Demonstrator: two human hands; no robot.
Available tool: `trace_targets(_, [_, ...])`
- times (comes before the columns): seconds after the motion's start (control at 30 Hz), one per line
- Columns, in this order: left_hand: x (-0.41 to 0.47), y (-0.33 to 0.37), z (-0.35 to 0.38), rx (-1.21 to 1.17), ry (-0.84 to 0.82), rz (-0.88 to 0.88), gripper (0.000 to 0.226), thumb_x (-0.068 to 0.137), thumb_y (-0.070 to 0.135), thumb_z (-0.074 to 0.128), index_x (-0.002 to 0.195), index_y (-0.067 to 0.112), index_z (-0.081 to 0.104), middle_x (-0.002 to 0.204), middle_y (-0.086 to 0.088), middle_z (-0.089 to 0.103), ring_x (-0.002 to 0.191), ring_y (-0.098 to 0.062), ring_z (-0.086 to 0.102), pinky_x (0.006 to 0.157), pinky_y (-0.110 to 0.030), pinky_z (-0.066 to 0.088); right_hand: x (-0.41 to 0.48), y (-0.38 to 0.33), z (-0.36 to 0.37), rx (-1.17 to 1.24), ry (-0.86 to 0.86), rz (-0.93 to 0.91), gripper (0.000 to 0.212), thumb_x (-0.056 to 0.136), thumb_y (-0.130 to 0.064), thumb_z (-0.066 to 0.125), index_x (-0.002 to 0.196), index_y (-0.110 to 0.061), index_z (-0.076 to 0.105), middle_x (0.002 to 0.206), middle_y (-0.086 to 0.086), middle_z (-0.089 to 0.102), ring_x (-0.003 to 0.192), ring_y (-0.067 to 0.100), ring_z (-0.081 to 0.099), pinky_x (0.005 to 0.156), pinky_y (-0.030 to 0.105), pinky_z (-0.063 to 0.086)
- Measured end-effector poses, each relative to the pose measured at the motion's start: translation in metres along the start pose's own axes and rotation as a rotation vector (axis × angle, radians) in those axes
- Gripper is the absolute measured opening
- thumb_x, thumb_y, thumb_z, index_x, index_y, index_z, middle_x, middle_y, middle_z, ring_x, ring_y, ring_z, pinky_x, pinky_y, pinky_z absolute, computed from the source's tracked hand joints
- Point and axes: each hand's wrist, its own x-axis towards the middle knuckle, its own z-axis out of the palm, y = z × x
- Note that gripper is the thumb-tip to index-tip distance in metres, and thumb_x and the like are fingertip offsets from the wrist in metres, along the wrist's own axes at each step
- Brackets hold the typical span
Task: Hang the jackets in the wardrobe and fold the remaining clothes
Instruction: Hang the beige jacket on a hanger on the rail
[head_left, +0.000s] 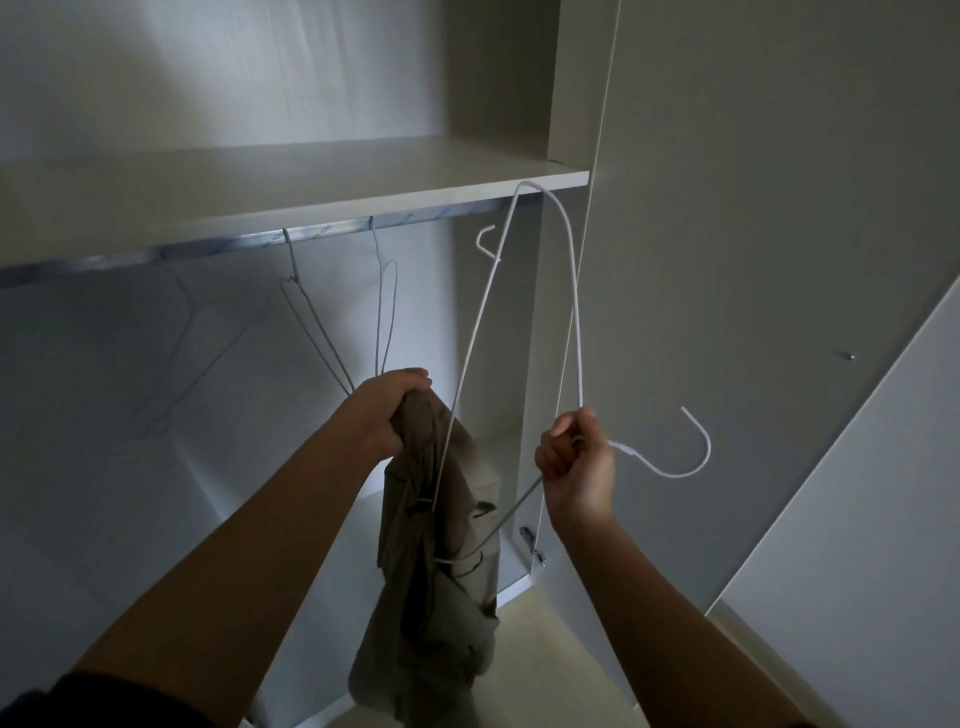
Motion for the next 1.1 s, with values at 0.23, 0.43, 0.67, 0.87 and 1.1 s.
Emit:
trace_targets(0.23, [-0.007,0.040,0.001,-0.166,0.059,0.123,0.010,0.094,0.004,0.052,0.097,0.008,0.060,0.082,-0.006,0.056,0.073,-0.017,0.053,0.084,-0.034,0.047,-0.030,0.042,-0.034,-0.365,-0.074,0.054,0.052,0.102,-0.020,0.034,0.054,-0.012,0.053,0.054,0.009,0.029,0.044,0.014,0.031,0.050,0.028,0.027])
trace_targets(0.43, [-0.016,0.037,0.006,-0.216,0.010,0.157,0.016,0.093,0.003,0.051,0.082,0.010,0.060,0.075,-0.006,0.055,0.069,-0.016,0.052,0.074,-0.030,0.046,-0.020,0.019,-0.006,-0.269,-0.089,-0.071,0.054,0.104,-0.020,0.031,0.056,-0.013,0.053,0.054,0.004,0.031,0.049,0.013,0.030,0.052,0.025,0.030])
trace_targets(0.67, [-0.019,0.057,0.011,-0.078,-0.037,0.218,0.025,0.090,0.002,0.048,0.067,0.012,0.050,0.066,-0.005,0.045,0.064,-0.016,0.045,0.066,-0.027,0.039,-0.025,0.043,0.002,-0.438,-0.102,0.010,0.042,0.101,-0.024,0.041,0.063,-0.012,0.053,0.054,-0.003,0.048,0.053,0.012,0.044,0.057,0.021,0.041])
trace_targets(0.87, [-0.010,0.061,-0.033,0.502,0.088,0.355,0.021,0.080,-0.003,0.060,0.075,0.017,0.062,0.080,-0.006,0.059,0.074,-0.018,0.055,0.063,-0.026,0.045,-0.014,0.025,-0.028,-0.733,-0.135,-0.128,0.045,0.101,-0.016,0.044,0.058,-0.007,0.052,0.052,0.006,0.040,0.050,0.011,0.039,0.056,0.024,0.034])
trace_targets(1.1, [0.002,0.041,-0.062,1.650,0.203,0.376,0.016,0.086,0.011,0.055,0.071,0.006,0.057,0.076,-0.005,0.058,0.065,-0.016,0.053,0.054,-0.020,0.039,0.010,-0.022,-0.025,-0.866,-0.334,-0.122,0.048,0.102,-0.014,0.041,0.056,-0.004,0.050,0.047,0.003,0.038,0.042,0.006,0.035,0.047,0.017,0.029])
